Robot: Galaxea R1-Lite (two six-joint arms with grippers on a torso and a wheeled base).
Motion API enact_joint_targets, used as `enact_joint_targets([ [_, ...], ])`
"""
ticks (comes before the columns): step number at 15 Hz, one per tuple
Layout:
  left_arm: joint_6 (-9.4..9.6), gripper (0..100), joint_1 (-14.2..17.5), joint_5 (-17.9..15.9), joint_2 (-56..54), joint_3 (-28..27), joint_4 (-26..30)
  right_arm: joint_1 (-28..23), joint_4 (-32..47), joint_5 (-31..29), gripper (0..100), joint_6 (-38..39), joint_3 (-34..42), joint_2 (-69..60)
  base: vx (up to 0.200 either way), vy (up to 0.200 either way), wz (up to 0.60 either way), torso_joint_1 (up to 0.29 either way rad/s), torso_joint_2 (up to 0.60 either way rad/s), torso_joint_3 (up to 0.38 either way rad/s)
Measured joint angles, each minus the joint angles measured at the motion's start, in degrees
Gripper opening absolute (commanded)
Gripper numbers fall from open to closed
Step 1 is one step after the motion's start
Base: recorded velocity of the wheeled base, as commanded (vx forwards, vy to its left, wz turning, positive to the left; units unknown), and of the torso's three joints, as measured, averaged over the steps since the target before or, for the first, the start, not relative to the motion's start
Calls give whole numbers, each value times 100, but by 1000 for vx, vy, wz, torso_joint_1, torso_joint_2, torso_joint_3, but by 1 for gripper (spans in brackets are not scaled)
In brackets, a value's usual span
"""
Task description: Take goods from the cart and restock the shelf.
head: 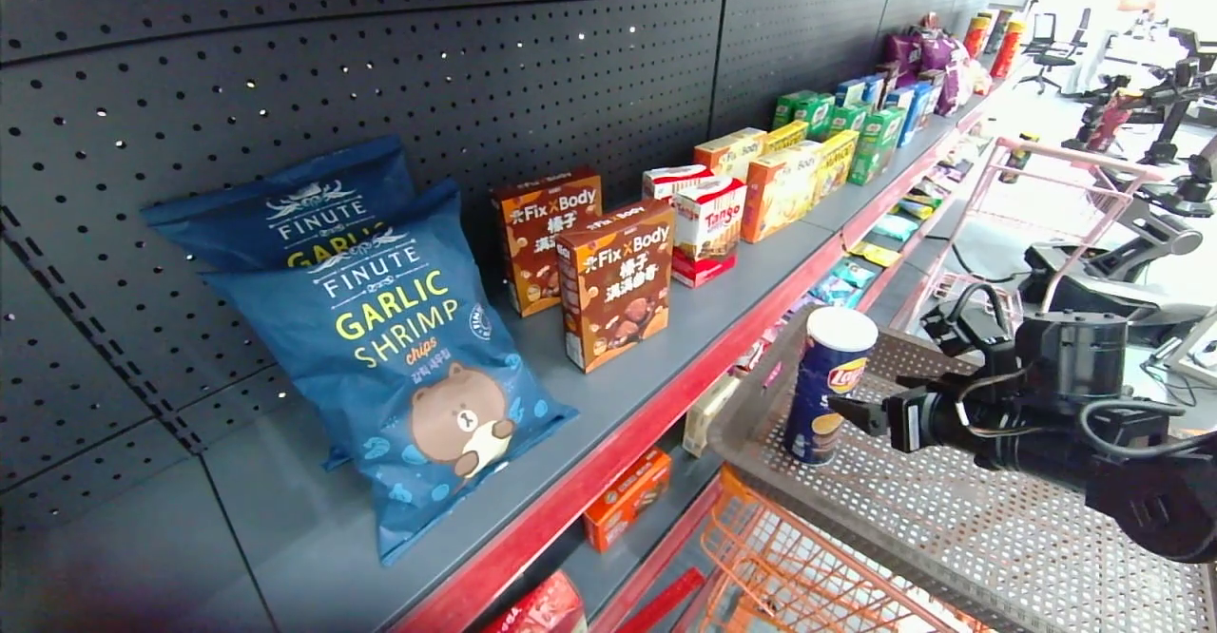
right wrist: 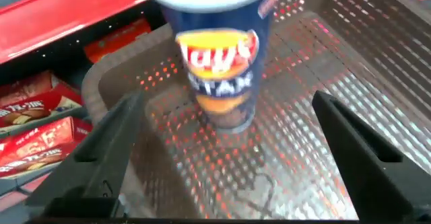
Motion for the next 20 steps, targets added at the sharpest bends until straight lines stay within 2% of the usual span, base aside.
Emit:
enact_joint_targets([
  [11,2,100,0,-2,0,0,-2,84,-734,102,100,-143,-1212,1676,0,0,0,0,0,0],
  [16,2,100,-2,0,0,0,-2,126,-788,121,100,-148,-1369,1990,0,0,0,0,0,0],
  [17,2,100,-2,0,0,0,-2,118,-798,167,0,-150,-1369,2009,0,0,0,0,0,0],
  [20,5,100,-2,0,0,0,-2,101,-928,263,0,-185,-1342,2068,0,0,0,0,0,0],
])
